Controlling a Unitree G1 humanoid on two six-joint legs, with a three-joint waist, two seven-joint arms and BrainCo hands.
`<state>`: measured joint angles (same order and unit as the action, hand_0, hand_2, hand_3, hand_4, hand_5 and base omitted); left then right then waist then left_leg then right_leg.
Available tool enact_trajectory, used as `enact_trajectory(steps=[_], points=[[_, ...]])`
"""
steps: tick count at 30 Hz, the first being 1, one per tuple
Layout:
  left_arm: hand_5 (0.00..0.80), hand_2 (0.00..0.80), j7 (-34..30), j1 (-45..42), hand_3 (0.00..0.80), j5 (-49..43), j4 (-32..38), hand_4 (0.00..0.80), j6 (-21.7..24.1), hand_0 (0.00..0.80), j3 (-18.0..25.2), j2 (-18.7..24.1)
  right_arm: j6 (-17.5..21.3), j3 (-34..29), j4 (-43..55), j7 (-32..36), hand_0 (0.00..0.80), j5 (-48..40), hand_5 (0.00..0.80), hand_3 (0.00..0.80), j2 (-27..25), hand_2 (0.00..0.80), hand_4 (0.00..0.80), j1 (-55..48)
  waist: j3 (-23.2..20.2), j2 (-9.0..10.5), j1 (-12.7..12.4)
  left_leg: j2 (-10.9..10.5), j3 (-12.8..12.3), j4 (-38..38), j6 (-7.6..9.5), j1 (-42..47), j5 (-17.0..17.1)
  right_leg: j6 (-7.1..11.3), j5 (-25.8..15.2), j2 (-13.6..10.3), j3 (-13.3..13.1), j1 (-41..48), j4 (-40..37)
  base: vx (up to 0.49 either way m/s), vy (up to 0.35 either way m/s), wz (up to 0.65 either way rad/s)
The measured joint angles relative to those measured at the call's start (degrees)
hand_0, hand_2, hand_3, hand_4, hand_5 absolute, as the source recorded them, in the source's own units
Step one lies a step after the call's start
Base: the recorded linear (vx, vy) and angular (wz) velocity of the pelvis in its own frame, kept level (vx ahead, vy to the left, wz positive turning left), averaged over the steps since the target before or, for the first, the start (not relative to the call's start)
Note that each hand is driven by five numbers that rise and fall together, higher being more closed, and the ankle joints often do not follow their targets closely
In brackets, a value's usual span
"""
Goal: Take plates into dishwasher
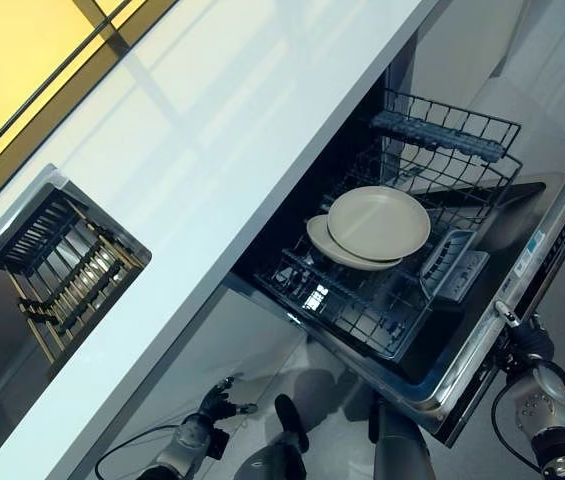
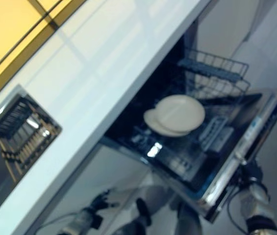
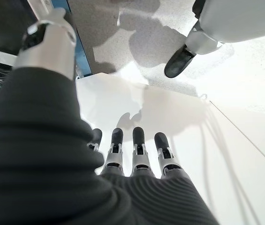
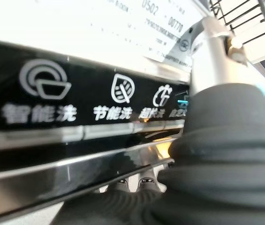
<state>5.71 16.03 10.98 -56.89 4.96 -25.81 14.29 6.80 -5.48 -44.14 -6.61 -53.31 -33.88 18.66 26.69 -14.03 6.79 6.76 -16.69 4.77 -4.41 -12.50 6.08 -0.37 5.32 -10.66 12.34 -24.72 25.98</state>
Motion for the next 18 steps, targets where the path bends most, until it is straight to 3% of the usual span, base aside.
enact_trajectory(steps=[15, 18], points=[[0.0, 0.0, -0.69, -3.49, 0.0, 0.04, -3.06, 0.0, -0.92, 0.0, 1.26, -0.75, -1.12, -0.02, 3.59, -2.58, 0.0, 0.95, 0.0, 0.0, -0.18, 0.0, 0.0, -5.65, -0.04, 0.21, -1.43, 0.33, 2.95, 0.01, -0.55, 3.94, -0.43, -0.1, 0.06, -0.62, 4.48, 7.32, -2.41, 0.122, 0.048, 0.09], [0.0, 0.0, -1.2, -4.65, 0.0, 0.01, -3.62, 0.0, -1.08, 0.0, 2.43, -0.78, -1.3, -0.04, 3.69, -2.63, 0.0, 1.1, 0.0, 0.0, -0.13, 0.0, 0.0, -6.54, -0.14, 0.41, -1.75, 0.45, 3.62, 0.22, -0.54, 4.6, -0.43, 0.08, -0.05, -1.12, 6.36, 9.2, -3.13, 0.162, 0.047, 0.13]])
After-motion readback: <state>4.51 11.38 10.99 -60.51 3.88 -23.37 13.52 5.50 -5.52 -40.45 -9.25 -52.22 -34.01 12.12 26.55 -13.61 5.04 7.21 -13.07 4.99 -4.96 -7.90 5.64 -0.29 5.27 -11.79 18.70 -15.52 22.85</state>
